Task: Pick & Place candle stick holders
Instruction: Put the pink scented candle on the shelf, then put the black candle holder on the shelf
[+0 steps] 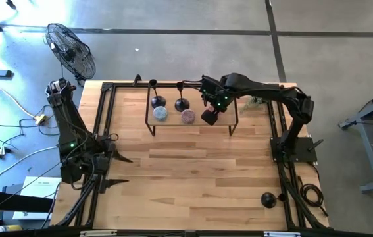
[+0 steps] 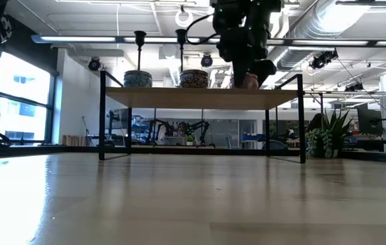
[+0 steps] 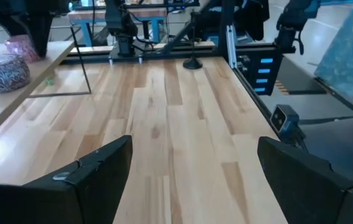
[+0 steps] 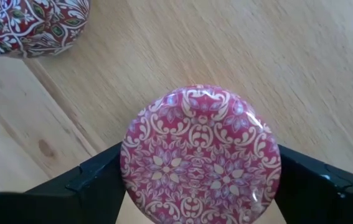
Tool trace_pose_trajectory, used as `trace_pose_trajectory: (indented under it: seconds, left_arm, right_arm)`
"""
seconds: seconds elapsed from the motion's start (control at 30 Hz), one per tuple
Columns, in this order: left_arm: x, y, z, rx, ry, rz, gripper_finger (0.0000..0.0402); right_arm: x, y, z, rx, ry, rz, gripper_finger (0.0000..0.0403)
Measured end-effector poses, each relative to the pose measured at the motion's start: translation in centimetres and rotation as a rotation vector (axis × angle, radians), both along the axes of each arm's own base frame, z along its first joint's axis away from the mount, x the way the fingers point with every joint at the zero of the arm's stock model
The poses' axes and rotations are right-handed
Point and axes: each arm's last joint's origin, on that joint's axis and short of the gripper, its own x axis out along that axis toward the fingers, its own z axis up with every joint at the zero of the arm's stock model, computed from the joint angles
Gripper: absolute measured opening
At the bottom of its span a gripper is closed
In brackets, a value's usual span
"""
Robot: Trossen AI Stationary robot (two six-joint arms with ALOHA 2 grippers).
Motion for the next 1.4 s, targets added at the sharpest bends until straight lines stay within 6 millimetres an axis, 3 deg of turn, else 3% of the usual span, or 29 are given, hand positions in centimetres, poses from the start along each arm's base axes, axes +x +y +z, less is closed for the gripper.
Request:
trace_pose_trajectory:
  seconds: [0.37, 0.7, 0.83, 1.07, 1.3, 1.4]
  left_arm:
    - [0.0, 0.0, 0.0, -0.001, 0.007, -0.016, 0.0340]
    - [0.0, -0.2, -0.1, 0.016, 0.028, -0.069, 0.0340]
    - [-0.1, -0.2, -1.3, 0.049, 0.024, -0.121, 0.0340]
    - [-0.8, 1.3, -3.9, -0.020, -0.048, -0.197, 0.0340]
    - [-2.0, 2.6, -4.6, -0.065, -0.241, -0.465, 0.0340]
    - [-2.3, 3.1, -5.5, -0.086, -0.269, -0.497, 0.0340]
  right_arm:
    - [-0.4, 0.1, 0.5, 0.001, 0.037, -0.026, 0.0343]
    - [-0.2, 1.2, 6.5, -0.134, -0.041, -0.009, 0.0344]
    - [-0.6, 2.4, 9.5, -0.198, -0.081, 0.002, 0.0344]
    - [-1.8, 6.1, 13.7, -0.268, -0.124, 0.029, 0.0344]
    - [-3.3, 11.9, 16.5, -0.247, -0.254, 0.117, 0.0344]
    - [-4.8, 14.5, 17.1, -0.244, -0.288, 0.134, 0.0344]
